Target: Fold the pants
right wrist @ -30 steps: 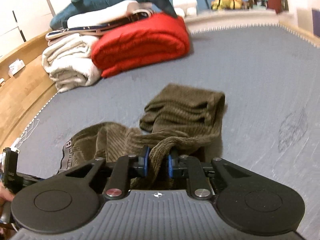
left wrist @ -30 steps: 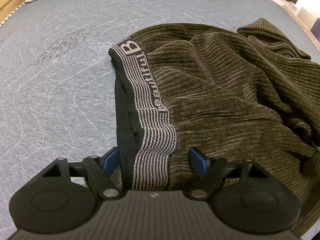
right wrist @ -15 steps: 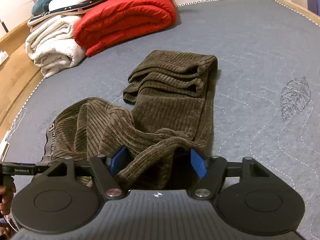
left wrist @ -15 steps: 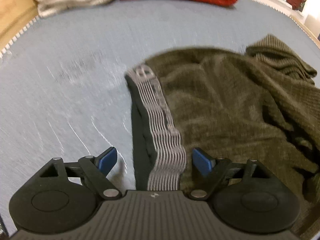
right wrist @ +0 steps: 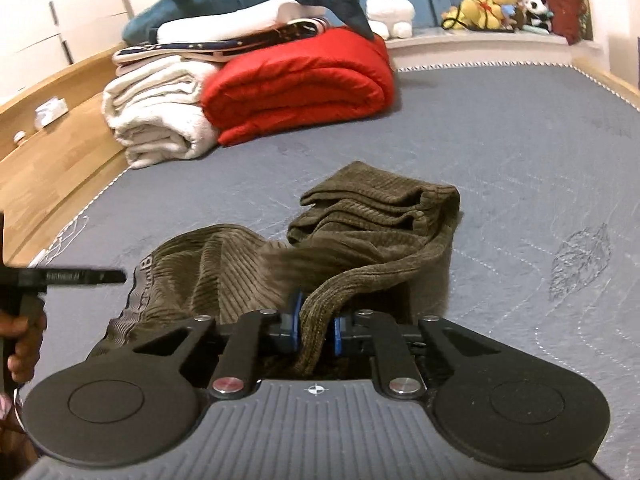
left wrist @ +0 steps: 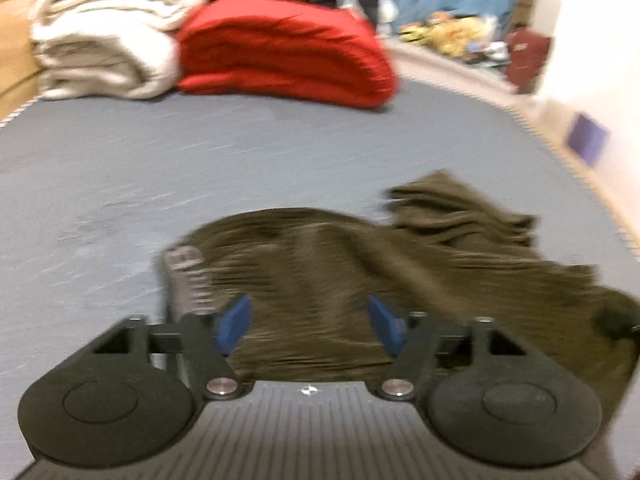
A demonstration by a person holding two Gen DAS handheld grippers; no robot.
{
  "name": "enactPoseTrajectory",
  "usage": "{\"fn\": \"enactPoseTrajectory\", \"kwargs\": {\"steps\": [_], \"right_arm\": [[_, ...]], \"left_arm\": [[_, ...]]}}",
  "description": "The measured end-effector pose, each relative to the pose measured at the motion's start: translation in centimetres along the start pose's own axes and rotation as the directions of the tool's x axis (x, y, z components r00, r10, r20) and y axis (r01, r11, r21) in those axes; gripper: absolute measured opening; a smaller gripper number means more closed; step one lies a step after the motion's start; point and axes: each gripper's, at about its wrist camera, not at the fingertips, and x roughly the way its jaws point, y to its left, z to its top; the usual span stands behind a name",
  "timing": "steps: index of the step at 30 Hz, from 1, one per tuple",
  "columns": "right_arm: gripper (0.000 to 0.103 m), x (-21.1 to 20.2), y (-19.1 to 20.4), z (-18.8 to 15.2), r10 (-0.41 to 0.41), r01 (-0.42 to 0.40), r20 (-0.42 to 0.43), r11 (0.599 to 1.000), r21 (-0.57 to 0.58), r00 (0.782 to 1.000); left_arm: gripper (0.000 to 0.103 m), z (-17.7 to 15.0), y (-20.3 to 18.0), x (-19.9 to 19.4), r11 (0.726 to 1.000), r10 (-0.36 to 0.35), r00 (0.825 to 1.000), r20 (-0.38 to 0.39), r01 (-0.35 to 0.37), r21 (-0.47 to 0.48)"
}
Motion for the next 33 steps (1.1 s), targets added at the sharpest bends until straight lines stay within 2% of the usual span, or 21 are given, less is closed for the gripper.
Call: {"fn": "enactPoseTrajectory", "kwargs": {"steps": [1,3,4,7,9,11,12,13,14,16,17,18,21,23,24,25,26,27,29,32,33], "right_arm": [[0.015,-0.5,0.1,-0.2,0.009,-0.009,0.002,1.0,-0.02,1.0],[0.015,-1.2,0.3,-0.9,0.024,-0.024,-0.006,0.997,-0.069,1.0],[0.015,-1.4,0.4,-1.3,0.029,-0.03,-0.013,0.995,-0.093,0.999],[0.015,-2.0,0.6,-2.2,0.052,-0.058,-0.044,0.986,-0.154,0.998],[0.015,-2.3,0.7,-2.5,0.08,-0.091,-0.064,0.977,-0.194,0.995],[0.017,-2.3,0.3,-2.5,0.089,-0.103,-0.08,0.976,-0.194,0.993],[0.021,-2.0,0.0,-2.5,0.092,-0.106,-0.09,0.981,-0.164,0.992],[0.023,-1.7,-0.7,-2.3,0.097,-0.108,-0.1,0.987,-0.118,0.99],[0.024,-1.2,-1.5,-2.0,0.104,-0.11,-0.109,0.993,-0.051,0.989],[0.042,-0.2,-3.4,-1.5,0.12,-0.109,-0.113,0.989,0.096,0.986],[0.057,0.2,-4.2,-1.3,0.122,-0.102,-0.112,0.981,0.164,0.986],[0.066,0.7,-5.1,-1.0,0.116,-0.087,-0.11,0.968,0.235,0.987],[0.067,2.5,-7.5,-0.8,0.112,-0.049,-0.127,0.908,0.416,0.986],[0.068,4.1,-8.8,-0.9,0.122,-0.03,-0.152,0.864,0.503,0.981],[0.068,4.7,-9.1,-1.1,0.125,-0.018,-0.168,0.851,0.525,0.978],[0.068,5.6,-9.2,-1.2,0.123,-0.002,-0.185,0.839,0.544,0.975],[0.068,6.2,-9.2,-1.2,0.118,0.014,-0.2,0.832,0.555,0.973],[0.069,6.8,-9.2,-1.3,0.116,0.026,-0.214,0.825,0.565,0.97],[0.071,7.8,-8.9,-1.2,0.119,0.042,-0.237,0.814,0.579,0.964],[0.069,8.4,-7.9,-0.8,0.125,0.033,-0.239,0.825,0.564,0.963],[0.06,8.5,-7.5,-0.8,0.135,0.021,-0.238,0.83,0.557,0.962]], "left_arm": [[0.047,-0.1,-0.9,-0.1,0.999,-0.044,0.999,0.0,0.044,0.002],[0.034,-0.4,-2.6,-0.4,0.99,-0.143,0.99,-0.013,0.143,0.002],[0.034,-0.5,-3.5,-0.4,0.982,-0.188,0.982,-0.023,0.189,0.002],[0.034,-1.4,-6.5,-0.5,0.952,-0.302,0.951,-0.059,0.305,0.034],[0.036,-2.1,-8.4,-0.3,0.936,-0.338,0.938,-0.08,0.344,0.072],[0.044,-2.8,-10.1,0.1,0.927,-0.351,0.932,-0.089,0.359,0.11],[0.057,-3.1,-10.8,0.5,0.924,-0.351,0.932,-0.093,0.361,0.126],[0.069,-3.2,-11.2,0.9,0.925,-0.344,0.934,-0.093,0.354,0.138],[0.073,-3.5,-11.7,1.4,0.929,-0.329,0.941,-0.083,0.338,0.154],[0.076,-3.6,-12.2,2.6,0.931,-0.312,0.947,-0.083,0.321,0.173],[0.076,-3.7,-12.6,3.3,0.932,-0.307,0.948,-0.085,0.318,0.176],[0.077,-3.9,-12.7,3.6,0.932,-0.306,0.948,-0.087,0.318,0.176],[0.079,-3.9,-14.1,5.2,0.928,-0.296,0.949,-0.107,0.312,0.204],[0.079,-3.9,-15.0,6.0,0.933,-0.23,0.969,-0.091,0.246,0.263],[0.065,-3.8,-15.2,6.1,0.934,-0.203,0.975,-0.086,0.22,0.281],[0.031,-3.4,-14.9,6.4,0.939,-0.182,0.98,-0.077,0.197,0.283],[0.021,-2.6,-13.9,6.8,0.957,-0.16,0.985,-0.058,0.17,0.234],[0.019,-1.7,-12.5,6.9,0.981,-0.116,0.993,-0.025,0.118,0.151],[0.015,-0.4,-9.0,7.5,0.999,-0.015,1.0,0.002,0.015,-0.036],[0.015,0.0,-5.8,8.8,0.979,-0.01,0.999,-0.041,0.001,-0.202],[0.015,-0.1,-5.5,9.0,0.974,-0.009,0.999,-0.047,-0.002,-0.225]]}}
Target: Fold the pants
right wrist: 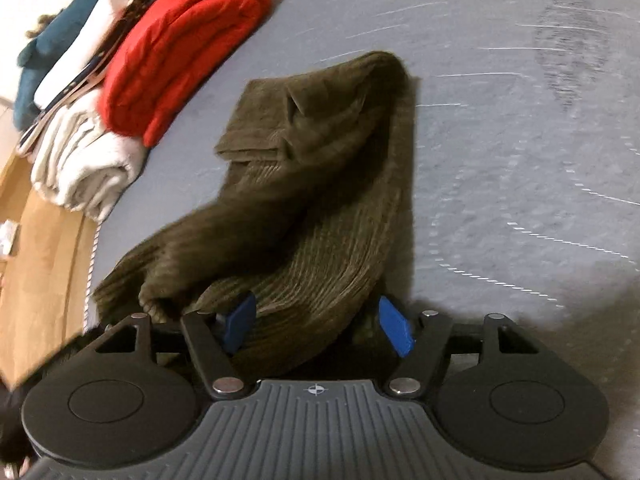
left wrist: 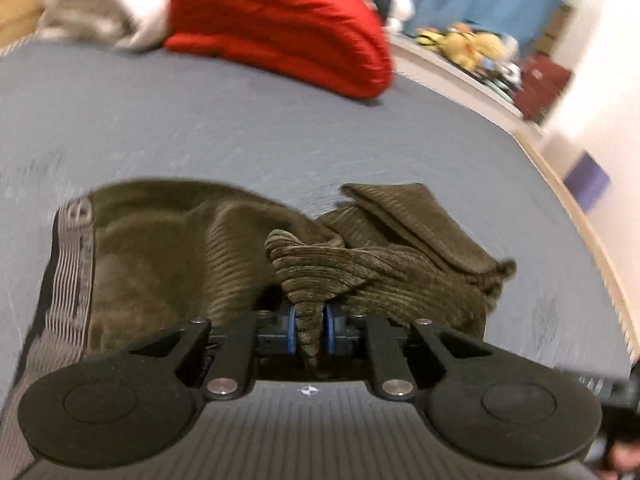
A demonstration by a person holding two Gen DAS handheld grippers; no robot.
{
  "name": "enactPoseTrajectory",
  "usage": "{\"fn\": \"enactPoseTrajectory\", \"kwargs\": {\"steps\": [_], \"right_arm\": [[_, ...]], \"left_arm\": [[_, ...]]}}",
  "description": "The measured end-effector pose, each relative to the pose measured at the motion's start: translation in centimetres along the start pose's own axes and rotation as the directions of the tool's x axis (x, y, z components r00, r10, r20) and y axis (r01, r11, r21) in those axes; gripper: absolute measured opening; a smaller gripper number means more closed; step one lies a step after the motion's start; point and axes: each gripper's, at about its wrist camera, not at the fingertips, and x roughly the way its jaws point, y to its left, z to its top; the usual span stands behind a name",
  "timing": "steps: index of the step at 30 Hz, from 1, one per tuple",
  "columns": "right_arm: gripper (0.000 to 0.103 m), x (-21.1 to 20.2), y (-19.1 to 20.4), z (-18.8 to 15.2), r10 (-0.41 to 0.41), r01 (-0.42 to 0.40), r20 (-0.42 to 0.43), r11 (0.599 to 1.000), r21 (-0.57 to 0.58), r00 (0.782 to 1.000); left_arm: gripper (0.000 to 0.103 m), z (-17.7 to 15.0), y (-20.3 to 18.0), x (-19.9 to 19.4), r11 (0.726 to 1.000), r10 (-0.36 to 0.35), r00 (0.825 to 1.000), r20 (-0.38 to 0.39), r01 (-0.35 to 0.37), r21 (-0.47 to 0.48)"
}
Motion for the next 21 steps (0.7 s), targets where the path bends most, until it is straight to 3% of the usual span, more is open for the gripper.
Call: {"fn": "enactPoseTrajectory", "kwargs": {"steps": [1,3,9,15,16,17,18,21], "right_arm": [[0.053,0.1,0.3,-0.2,-0.004,0.004,-0.002,1.0,-0.017,1.0],[0.019,0.1,0.8,-0.5,-0.028,0.029,0.004,0.998,-0.052,1.0],[0.011,-3.1,0.3,-0.3,-0.017,0.021,0.12,0.999,-0.03,0.993],[0.009,-9.4,0.5,-0.4,0.062,-0.042,0.315,0.997,-0.072,0.947],[0.008,-10.5,0.4,-0.6,0.053,-0.027,0.348,0.996,-0.08,0.936],[0.0,-11.8,0.3,-0.8,0.042,-0.011,0.393,0.997,-0.083,0.918],[0.0,-13.1,0.1,-0.9,0.043,-0.006,0.44,0.996,-0.085,0.897],[0.0,-19.5,0.3,-2.0,0.059,0.044,0.642,0.989,-0.142,0.764]], "left_arm": [[0.015,-0.1,-0.1,0.2,1.0,0.001,1.0,-0.004,-0.001,0.003],[0.015,-0.4,-0.9,0.0,0.999,0.002,1.0,0.008,-0.002,0.052],[0.015,-0.9,-0.5,-1.2,0.999,-0.023,1.0,0.009,0.023,0.044],[0.015,-1.3,0.0,-2.2,0.999,-0.038,0.999,-0.001,0.038,0.036],[0.015,-1.4,-0.1,-2.3,0.998,-0.048,0.999,-0.006,0.048,0.037],[0.015,-1.4,-0.1,-2.3,0.997,-0.062,0.998,-0.015,0.063,0.038],[0.015,-1.4,-0.2,-2.4,0.996,-0.078,0.997,-0.023,0.079,0.043],[0.019,-1.7,-0.8,-2.3,0.989,-0.118,0.992,-0.053,0.122,0.086]]}}
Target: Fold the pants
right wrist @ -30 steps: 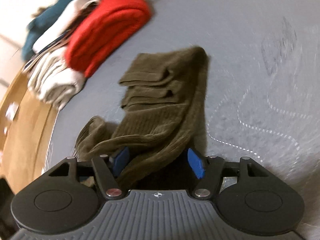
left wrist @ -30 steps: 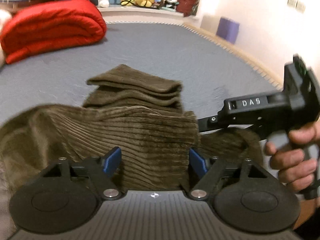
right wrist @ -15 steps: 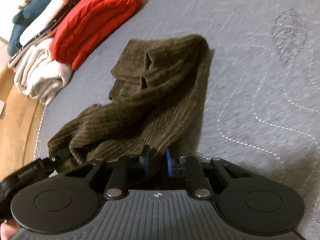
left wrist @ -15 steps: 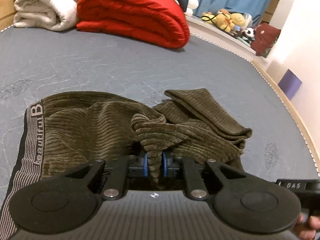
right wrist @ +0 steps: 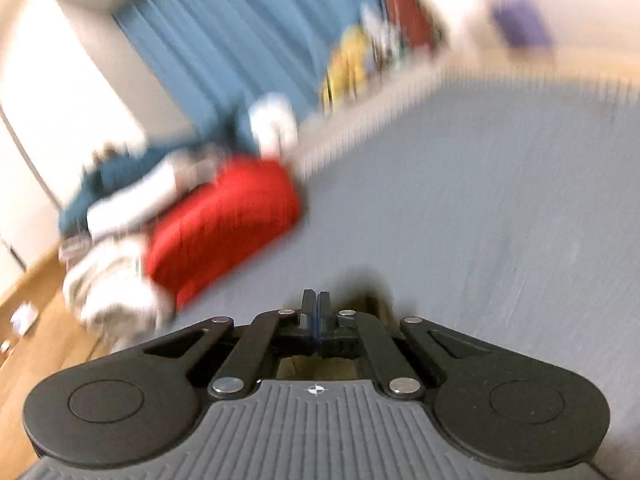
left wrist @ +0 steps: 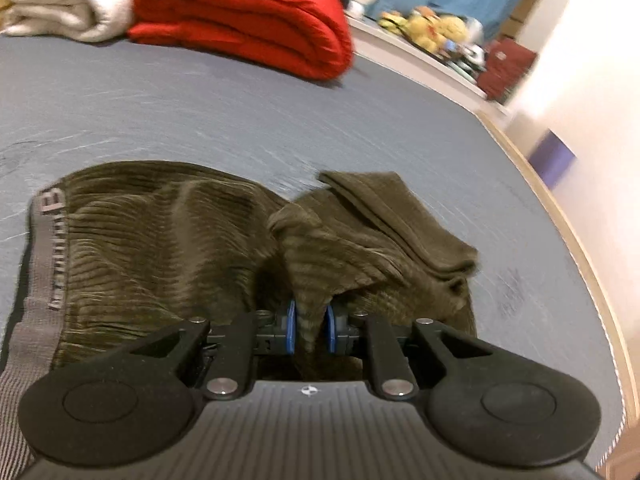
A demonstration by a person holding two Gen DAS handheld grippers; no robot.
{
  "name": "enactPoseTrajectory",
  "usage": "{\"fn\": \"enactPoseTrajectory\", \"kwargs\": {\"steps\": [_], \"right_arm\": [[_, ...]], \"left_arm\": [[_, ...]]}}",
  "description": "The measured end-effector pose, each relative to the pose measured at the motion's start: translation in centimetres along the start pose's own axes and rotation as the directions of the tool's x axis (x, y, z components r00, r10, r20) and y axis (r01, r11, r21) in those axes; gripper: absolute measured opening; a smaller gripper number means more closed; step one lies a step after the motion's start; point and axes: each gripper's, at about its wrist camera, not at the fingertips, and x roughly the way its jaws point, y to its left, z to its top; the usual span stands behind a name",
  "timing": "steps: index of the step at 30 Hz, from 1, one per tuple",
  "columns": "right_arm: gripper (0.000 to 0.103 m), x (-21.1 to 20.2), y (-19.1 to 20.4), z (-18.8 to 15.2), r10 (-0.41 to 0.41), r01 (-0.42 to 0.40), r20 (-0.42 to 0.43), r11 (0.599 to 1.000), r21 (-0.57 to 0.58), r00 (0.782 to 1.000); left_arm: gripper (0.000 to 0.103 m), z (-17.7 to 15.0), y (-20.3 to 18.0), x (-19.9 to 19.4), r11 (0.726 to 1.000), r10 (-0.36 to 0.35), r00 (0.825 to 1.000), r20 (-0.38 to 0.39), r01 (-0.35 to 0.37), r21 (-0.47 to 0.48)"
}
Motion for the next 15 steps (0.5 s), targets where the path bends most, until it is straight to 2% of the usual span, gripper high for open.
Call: {"fn": "enactPoseTrajectory", "kwargs": {"steps": [2,4,5,6,7,8,9,11,13,15], "right_arm": [[0.0,-2.7,-0.4,1.5,-0.039,0.042,0.072,0.998,-0.04,0.997],[0.003,-3.3,-2.2,2.0,-0.112,0.115,0.053,0.991,-0.07,0.992],[0.005,-2.8,-3.5,1.8,-0.127,0.127,-0.007,0.99,-0.063,0.992],[0.017,-1.7,-4.7,1.5,-0.134,0.131,-0.087,0.991,-0.039,0.987],[0.029,-0.4,-6.0,0.9,-0.143,0.144,-0.182,0.99,-0.003,0.973],[0.051,0.9,-6.9,0.2,-0.149,0.161,-0.257,0.987,0.027,0.955],[0.055,2.2,-7.4,-0.6,-0.154,0.176,-0.316,0.984,0.041,0.936],[0.054,5.0,-7.7,-2.1,-0.15,0.172,-0.394,0.985,0.021,0.907],[0.055,7.5,-7.0,-3.6,-0.176,0.18,-0.436,0.983,-0.033,0.883],[0.058,10.0,-6.4,-4.8,-0.174,0.161,-0.465,0.985,-0.068,0.868]], "left_arm": [[0.028,-0.3,-0.7,0.1,0.999,0.015,1.0,-0.009,-0.014,0.045],[0.033,-0.5,-1.1,0.2,0.998,0.017,1.0,-0.008,-0.016,0.062],[0.034,-0.6,-1.2,0.2,0.998,0.017,1.0,-0.009,-0.016,0.062],[0.037,-0.6,-1.2,0.2,0.998,0.017,1.0,-0.007,-0.017,0.058],[0.044,-0.6,-1.3,0.1,0.998,0.018,1.0,-0.003,-0.017,0.053],[0.048,-0.6,-1.3,0.0,0.999,0.02,1.0,0.003,-0.02,0.046],[0.055,-0.6,-1.2,-0.2,0.999,0.024,1.0,0.009,-0.025,0.041],[0.059,-0.5,-1.0,-0.7,0.999,0.032,0.999,0.021,-0.033,0.031],[0.064,-0.3,-0.7,-1.1,0.999,0.037,0.999,0.025,-0.038,0.025],[0.067,-0.3,-0.2,-1.7,0.999,0.039,0.999,0.032,-0.04,0.021]]}}
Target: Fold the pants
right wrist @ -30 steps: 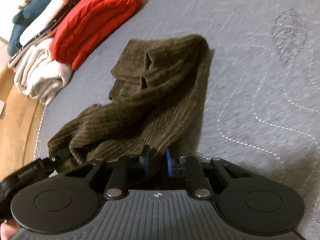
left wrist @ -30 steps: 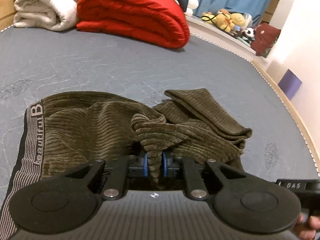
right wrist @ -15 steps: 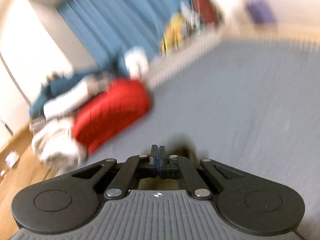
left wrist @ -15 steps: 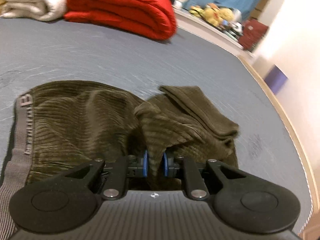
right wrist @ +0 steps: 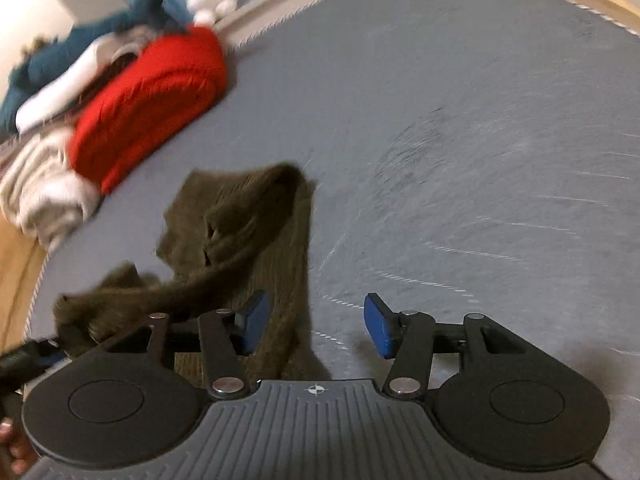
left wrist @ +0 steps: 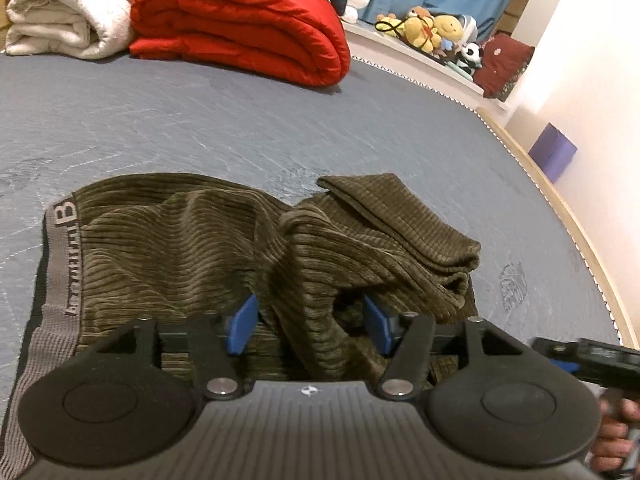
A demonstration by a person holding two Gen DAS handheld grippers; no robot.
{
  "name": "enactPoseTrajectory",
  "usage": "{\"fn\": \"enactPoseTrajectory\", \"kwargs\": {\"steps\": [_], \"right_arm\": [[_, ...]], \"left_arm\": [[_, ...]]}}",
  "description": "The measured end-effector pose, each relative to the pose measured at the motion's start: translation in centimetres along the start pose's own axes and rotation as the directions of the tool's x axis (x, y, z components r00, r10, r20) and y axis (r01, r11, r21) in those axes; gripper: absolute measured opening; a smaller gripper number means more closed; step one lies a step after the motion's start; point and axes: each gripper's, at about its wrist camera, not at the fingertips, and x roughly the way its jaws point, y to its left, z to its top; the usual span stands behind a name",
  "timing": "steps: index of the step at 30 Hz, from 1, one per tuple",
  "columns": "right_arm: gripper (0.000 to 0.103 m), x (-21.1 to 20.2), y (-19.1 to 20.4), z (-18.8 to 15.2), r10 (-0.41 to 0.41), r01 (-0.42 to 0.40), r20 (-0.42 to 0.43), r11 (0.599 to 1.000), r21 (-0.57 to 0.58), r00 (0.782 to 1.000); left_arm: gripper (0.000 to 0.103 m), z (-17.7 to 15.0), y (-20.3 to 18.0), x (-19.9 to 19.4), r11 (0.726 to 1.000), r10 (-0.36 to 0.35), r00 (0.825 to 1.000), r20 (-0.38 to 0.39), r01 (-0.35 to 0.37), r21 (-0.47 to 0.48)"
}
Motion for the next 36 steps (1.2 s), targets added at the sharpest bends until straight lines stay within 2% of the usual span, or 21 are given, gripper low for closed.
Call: {"fn": "enactPoseTrajectory", "kwargs": {"steps": [6,8,12,15,16,17,19,20,21,24,29,32,36], "right_arm": [[0.064,5.5,2.7,-0.8,-0.039,0.037,-0.054,0.998,-0.05,0.998],[0.064,6.8,3.0,-0.6,-0.086,0.082,-0.051,0.994,-0.065,0.995],[0.067,9.8,3.7,-0.2,-0.084,0.075,-0.091,0.993,-0.092,0.992],[0.069,10.9,5.2,0.0,-0.098,0.085,-0.078,0.985,-0.15,0.992],[0.066,11.1,5.5,0.2,-0.083,0.069,-0.082,0.986,-0.154,0.993],[0.059,11.2,5.7,0.3,-0.071,0.058,-0.084,0.987,-0.15,0.994],[0.039,11.4,6.1,0.4,-0.076,0.064,-0.08,0.986,-0.152,0.994],[0.023,11.4,6.3,0.3,-0.083,0.07,-0.073,0.984,-0.163,0.994],[0.013,11.2,6.6,0.3,-0.096,0.084,-0.058,0.981,-0.177,0.994],[0.009,10.2,7.0,0.4,-0.093,0.089,-0.01,0.977,-0.193,0.996],[0.008,6.2,8.1,1.3,-0.028,0.051,0.125,0.982,-0.183,0.992],[0.007,2.1,8.2,2.1,0.036,0.001,0.227,0.987,-0.163,0.973],[0.007,-3.7,7.7,2.1,0.089,-0.033,0.345,0.986,-0.166,0.934]], "left_arm": [[0.07,-0.7,0.9,-1.6,0.999,0.007,1.0,0.002,-0.008,0.04],[0.072,-0.7,1.2,-2.1,0.999,-0.003,1.0,-0.004,0.003,0.049],[0.076,-0.4,1.9,-3.6,0.999,-0.005,1.0,0.022,0.004,0.052],[0.077,0.0,2.8,-4.4,0.999,0.0,0.999,0.035,-0.002,0.041],[0.077,0.1,3.0,-4.5,0.999,0.003,0.999,0.036,-0.004,0.037],[0.077,0.1,3.3,-4.6,0.999,0.007,0.999,0.034,-0.008,0.032],[0.077,0.1,3.6,-4.6,0.999,0.016,0.999,0.028,-0.017,0.03],[0.077,0.1,3.7,-4.6,0.999,0.02,0.999,0.026,-0.021,0.03],[0.077,0.1,3.8,-4.7,0.999,0.024,0.999,0.026,-0.024,0.029],[0.077,0.1,3.9,-5.3,0.999,0.026,0.999,0.032,-0.027,0.021],[0.077,-0.1,3.6,-6.5,1.0,0.012,0.998,0.058,-0.013,0.014],[0.077,-0.3,3.5,-6.7,1.0,0.008,0.998,0.061,-0.009,0.018],[0.077,-0.5,3.4,-6.7,1.0,0.01,0.998,0.065,-0.011,0.019]]}}
